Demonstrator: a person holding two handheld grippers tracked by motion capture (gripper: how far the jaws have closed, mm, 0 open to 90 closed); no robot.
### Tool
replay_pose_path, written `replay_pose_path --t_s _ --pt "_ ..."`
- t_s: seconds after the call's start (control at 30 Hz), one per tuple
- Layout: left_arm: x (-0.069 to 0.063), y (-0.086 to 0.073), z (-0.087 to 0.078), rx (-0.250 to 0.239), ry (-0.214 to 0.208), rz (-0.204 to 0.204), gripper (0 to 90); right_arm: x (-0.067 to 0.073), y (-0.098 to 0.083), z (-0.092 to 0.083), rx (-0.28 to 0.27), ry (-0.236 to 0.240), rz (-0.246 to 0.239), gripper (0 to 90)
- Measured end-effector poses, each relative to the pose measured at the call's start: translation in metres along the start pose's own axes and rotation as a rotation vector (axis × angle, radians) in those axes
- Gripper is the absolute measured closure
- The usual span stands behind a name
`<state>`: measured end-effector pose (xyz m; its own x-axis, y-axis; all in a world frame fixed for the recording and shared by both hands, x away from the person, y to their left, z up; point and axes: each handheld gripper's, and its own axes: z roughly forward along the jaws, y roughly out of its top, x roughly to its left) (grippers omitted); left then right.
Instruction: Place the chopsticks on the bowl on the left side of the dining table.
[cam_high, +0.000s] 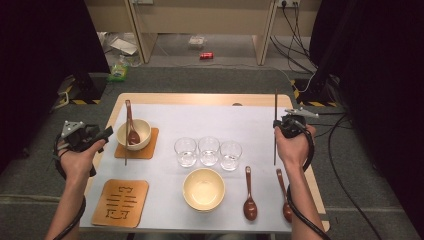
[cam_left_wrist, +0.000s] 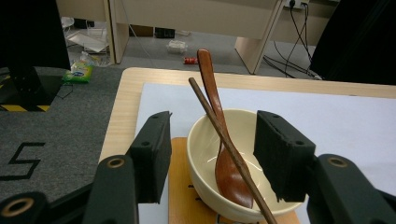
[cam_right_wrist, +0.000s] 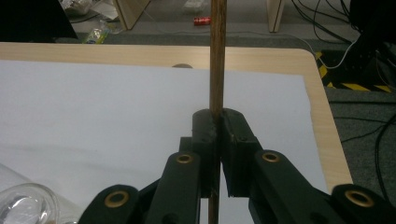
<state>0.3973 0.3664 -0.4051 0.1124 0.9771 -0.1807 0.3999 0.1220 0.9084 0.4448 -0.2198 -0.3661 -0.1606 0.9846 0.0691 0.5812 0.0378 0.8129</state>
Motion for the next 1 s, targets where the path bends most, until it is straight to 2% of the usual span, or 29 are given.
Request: replay_pose_path --t_s 0.33,0.63,0.77,1.0 --pt "-0.007 0.011 0.001 -0.023 -0.022 0.014 45.6 0.005 0.004 0.001 -0.043 0.002 -0.006 84.8" --pt "-0.021 0.024 0.007 -0.032 -0.062 0.029 45.3 0.009 0.006 0.003 -0.07 0.011 -0.016 84.9" --pt "-0.028 0.029 0.011 -0.035 -0.075 0.039 45.3 0.012 0.007 0.004 -0.07 0.013 -0.005 84.8" --pt "-0.037 0.035 0.018 -0.032 -0.101 0.045 45.1 0.016 0.01 0.006 -0.078 0.02 -0.016 84.8"
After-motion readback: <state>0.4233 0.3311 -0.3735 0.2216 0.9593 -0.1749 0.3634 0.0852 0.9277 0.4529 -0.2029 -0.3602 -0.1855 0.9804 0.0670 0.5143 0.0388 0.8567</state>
